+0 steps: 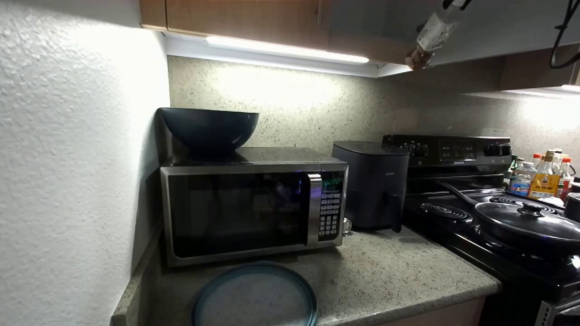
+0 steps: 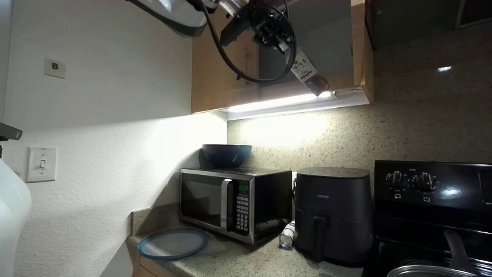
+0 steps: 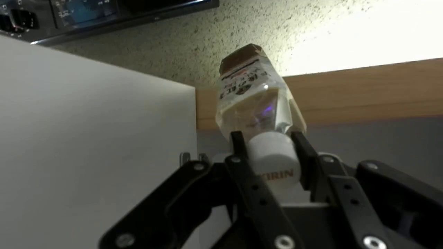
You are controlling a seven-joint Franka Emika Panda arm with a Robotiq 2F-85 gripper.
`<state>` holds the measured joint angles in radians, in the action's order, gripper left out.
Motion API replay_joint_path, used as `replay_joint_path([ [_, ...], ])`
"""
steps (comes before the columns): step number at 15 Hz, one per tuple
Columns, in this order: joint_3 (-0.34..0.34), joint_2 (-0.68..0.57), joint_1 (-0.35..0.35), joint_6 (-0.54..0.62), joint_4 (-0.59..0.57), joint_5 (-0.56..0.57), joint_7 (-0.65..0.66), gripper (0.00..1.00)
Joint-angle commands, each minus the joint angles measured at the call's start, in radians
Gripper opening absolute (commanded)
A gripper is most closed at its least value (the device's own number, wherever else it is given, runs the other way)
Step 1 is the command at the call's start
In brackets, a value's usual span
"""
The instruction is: Pick up the bottle and put it in the cabinet
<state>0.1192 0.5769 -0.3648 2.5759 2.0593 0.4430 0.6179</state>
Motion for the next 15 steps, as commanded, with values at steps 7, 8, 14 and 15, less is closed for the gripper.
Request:
replay_joint_path([
  [7, 0.038, 0.013, -0.141, 0.359, -0.002, 0.047, -0.011, 0.13],
  [8, 0.039, 0.001, -0.155, 0.423, 0.003, 0.036, -0.018, 0.12],
  [14, -0.04, -0.178, -0.071, 0.745, 0.016, 0.022, -0.017, 0.13],
  [15, -0.064, -0.218, -0.031, 0.769, 0.011, 0.018, -0.018, 0.12],
])
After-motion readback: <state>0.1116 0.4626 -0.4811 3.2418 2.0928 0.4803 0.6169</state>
